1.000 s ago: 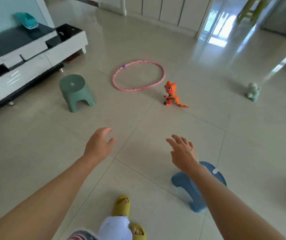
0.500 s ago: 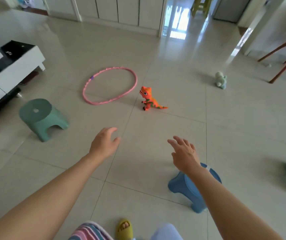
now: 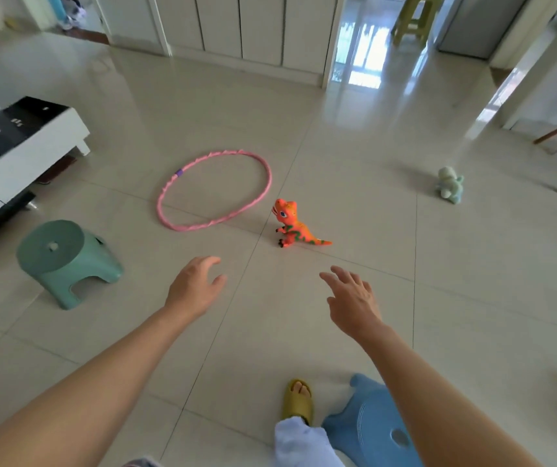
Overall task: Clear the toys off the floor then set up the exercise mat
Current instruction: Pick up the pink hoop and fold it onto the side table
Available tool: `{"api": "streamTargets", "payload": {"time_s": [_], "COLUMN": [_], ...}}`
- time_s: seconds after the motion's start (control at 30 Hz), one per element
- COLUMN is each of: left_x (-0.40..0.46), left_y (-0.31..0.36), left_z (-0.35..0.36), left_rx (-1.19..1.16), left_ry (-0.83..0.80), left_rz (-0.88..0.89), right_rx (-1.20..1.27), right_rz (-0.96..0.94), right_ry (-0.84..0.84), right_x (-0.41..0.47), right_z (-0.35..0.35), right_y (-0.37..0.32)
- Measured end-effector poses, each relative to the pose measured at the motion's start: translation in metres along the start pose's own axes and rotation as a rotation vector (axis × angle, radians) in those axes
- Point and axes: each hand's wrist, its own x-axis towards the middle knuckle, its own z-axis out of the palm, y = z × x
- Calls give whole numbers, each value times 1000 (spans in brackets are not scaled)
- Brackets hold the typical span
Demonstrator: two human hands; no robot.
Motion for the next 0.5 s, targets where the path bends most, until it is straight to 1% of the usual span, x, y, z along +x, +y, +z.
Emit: {"api": "streamTargets", "payload": {"time_s": [0.13,0.27,0.5], "left_x": [45,83,148], "left_y": [33,58,59], "left_z": [2,2,-14], "left_rx": [-12,-45,-41], "left_ry": [29,58,78], "left_rz": [-41,-81,-164], "right_rx": [-32,-38,-41], "right_rz": [-58,-95,-164], "right_ry": [-26,-18,-50], "right_x": [58,112,187], "right_z": [-31,-59,-75], "right_y": [24,42,35]}}
